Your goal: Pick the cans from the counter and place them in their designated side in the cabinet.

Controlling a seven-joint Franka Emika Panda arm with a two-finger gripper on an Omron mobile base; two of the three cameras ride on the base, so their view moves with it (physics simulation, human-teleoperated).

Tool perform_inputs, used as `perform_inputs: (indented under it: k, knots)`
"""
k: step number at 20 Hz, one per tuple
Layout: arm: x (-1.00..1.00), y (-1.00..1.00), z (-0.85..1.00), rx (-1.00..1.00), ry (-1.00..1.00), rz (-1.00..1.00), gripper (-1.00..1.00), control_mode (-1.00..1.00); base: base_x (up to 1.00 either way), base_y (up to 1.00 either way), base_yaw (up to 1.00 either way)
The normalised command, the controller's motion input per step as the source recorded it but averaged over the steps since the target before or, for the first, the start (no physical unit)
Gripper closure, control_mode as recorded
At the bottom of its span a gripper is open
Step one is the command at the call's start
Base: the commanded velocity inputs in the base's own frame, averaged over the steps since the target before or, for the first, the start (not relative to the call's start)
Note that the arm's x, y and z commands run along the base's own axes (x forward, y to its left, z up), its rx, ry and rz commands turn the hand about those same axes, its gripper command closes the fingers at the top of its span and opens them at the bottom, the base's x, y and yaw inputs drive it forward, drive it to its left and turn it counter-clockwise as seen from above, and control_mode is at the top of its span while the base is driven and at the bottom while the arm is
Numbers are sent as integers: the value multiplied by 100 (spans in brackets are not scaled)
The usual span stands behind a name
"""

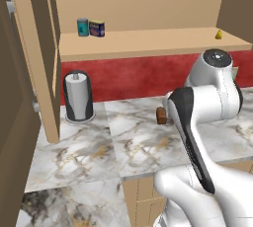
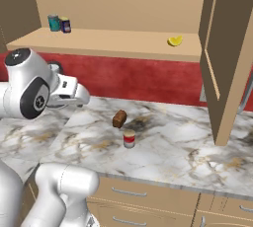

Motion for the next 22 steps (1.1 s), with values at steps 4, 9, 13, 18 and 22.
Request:
perform_inputs:
  k: [4, 9, 13, 18, 22]
  knots:
    - [24, -23, -22, 9, 17, -8, -100, -100, 0, 0, 0]
    - [22, -33, -25, 7, 11, -1, -100, -100, 0, 0, 0]
    - [9, -28, -32, 0, -2, 0, -100, -100, 0, 0, 0]
    - [13, -26, -34, 0, -8, 0, -100, -100, 0, 0, 0]
    - [12, -31, -26, 0, -5, 0, -100, -100, 0, 0, 0]
